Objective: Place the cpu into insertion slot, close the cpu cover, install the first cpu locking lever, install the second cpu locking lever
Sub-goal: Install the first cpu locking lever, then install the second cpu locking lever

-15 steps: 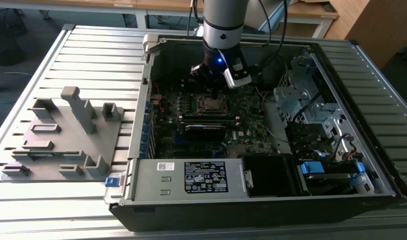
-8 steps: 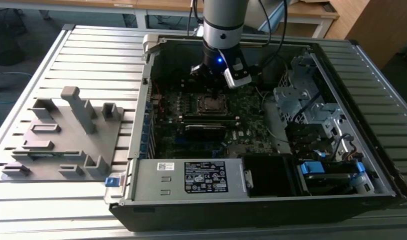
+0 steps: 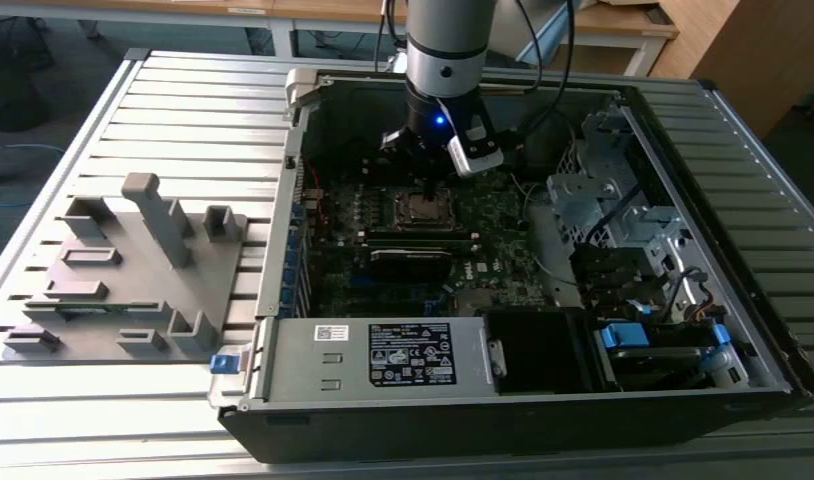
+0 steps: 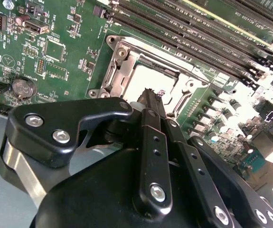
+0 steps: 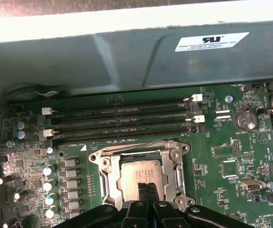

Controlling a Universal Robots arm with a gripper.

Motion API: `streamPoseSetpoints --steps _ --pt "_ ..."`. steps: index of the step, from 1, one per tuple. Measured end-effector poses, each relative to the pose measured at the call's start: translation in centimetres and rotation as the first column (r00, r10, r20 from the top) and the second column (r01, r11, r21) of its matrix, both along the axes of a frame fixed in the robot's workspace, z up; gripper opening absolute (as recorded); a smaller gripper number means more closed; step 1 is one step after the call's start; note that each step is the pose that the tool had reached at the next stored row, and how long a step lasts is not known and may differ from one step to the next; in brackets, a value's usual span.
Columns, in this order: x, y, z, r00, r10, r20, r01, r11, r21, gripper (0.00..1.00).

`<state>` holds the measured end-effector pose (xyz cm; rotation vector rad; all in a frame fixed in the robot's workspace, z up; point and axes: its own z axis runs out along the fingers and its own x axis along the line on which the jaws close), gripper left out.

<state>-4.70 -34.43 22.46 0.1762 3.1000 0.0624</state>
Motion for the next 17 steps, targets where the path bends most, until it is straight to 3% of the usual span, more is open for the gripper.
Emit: streamPoseSetpoints --steps 17 --pt "0.00 0.00 0.66 1.0000 0.001 0.0000 -0.001 1.0000 0.0002 0.10"
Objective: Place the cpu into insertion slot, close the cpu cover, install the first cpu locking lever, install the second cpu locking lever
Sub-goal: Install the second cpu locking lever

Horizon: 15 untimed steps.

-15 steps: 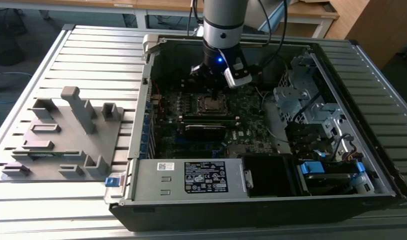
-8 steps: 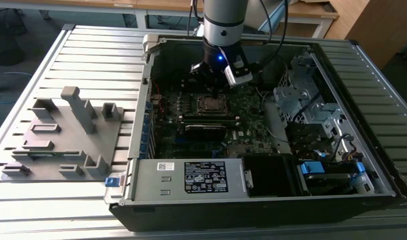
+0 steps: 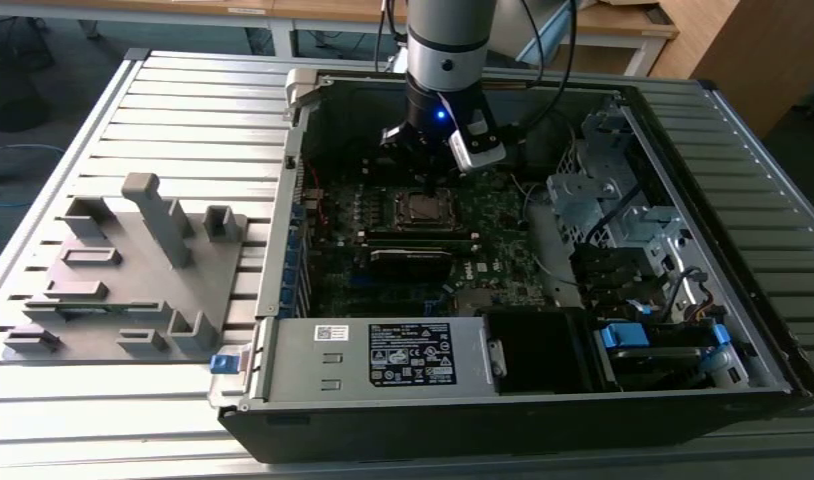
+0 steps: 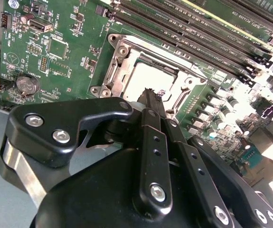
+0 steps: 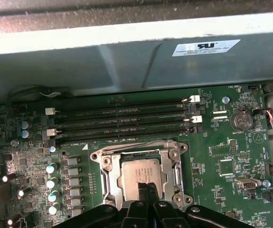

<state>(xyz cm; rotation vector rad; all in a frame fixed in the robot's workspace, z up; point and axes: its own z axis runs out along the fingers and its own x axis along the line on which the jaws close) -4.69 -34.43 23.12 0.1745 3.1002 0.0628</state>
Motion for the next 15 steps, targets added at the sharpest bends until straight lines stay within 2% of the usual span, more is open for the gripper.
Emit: streamPoseSetpoints --steps 15 --pt "0.00 0.00 0.49 1.0000 0.000 0.0001 0.000 1.0000 0.0000 0.10"
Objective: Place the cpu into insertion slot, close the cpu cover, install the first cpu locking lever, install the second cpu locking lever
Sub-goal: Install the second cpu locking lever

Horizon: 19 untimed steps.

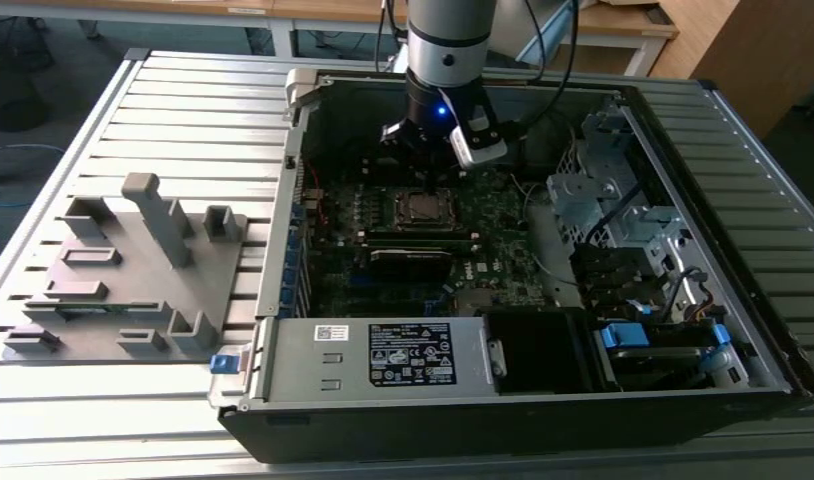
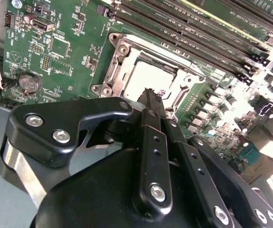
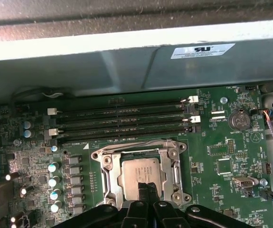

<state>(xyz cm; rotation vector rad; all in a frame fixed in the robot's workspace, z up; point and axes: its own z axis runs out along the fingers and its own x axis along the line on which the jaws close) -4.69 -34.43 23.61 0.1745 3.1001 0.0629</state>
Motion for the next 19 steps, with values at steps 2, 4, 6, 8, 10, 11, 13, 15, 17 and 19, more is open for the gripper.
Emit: streamPoseSetpoints --steps 2,4,6,8,10,11,13,15,17,19 --pt "0.00 0.00 0.05 1.0000 0.000 0.0000 0.000 1.0000 0.0001 0.10" --pt "0.00 0.00 0.06 1.0000 0.000 0.0002 0.000 1.0000 0.0003 0.10" --pt "0.00 0.00 0.46 1.0000 0.000 0.0000 0.000 1.0000 0.0000 0.10" --pt "0.00 0.00 0.47 1.0000 0.000 0.0000 0.000 1.0000 0.0000 0.10" --pt "0.00 0.00 0.49 1.0000 0.000 -0.0001 0.000 1.0000 -0.0001 0.10" --pt "0.00 0.00 0.51 1.0000 0.000 -0.0001 0.000 1.0000 -0.0002 0.10" --pt "0.00 0.00 0.56 1.0000 0.000 -0.0001 0.000 1.0000 -0.0001 0.10" --pt "0.00 0.00 0.62 1.0000 0.000 0.0000 0.000 1.0000 0.0000 0.10" --pt "0.00 0.00 0.70 1.0000 0.000 -0.0001 0.000 1.0000 -0.0001 0.10" --pt "0.00 0.00 0.75 1.0000 0.000 0.0000 0.000 1.0000 0.0000 0.10"
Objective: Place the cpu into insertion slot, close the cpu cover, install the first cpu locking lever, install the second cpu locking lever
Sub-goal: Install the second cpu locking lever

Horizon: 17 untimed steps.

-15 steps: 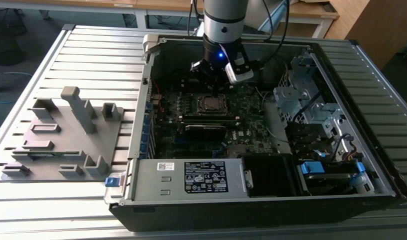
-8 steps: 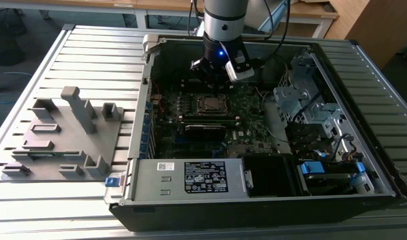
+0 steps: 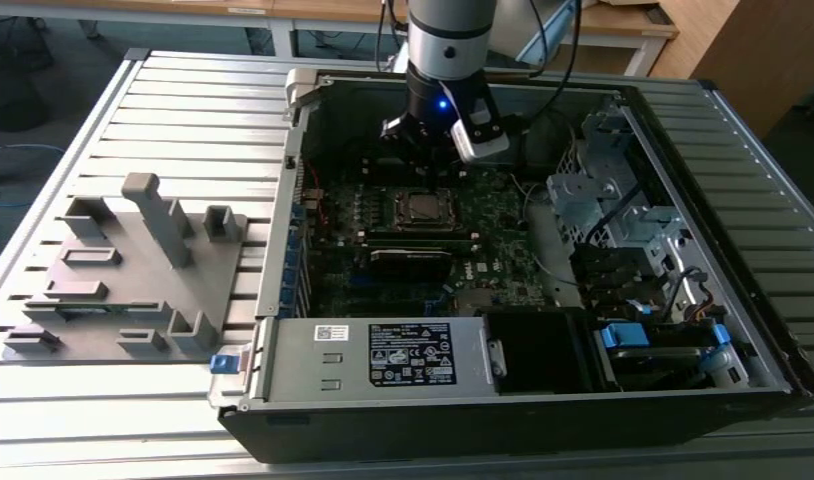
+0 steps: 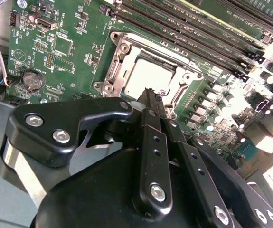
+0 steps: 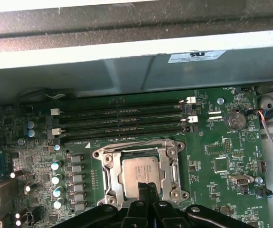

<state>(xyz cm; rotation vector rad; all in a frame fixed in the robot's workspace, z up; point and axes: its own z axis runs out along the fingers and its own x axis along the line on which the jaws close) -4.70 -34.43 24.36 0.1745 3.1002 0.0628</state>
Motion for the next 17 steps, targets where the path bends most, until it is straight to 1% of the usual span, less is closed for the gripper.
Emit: streamPoseSetpoints --steps 10,17 --pt "0.00 0.00 0.16 1.0000 0.000 0.0000 0.000 1.0000 0.0000 0.10" --pt "0.00 -0.40 0.16 1.0000 0.000 0.0000 0.000 1.0000 -0.0001 0.10"
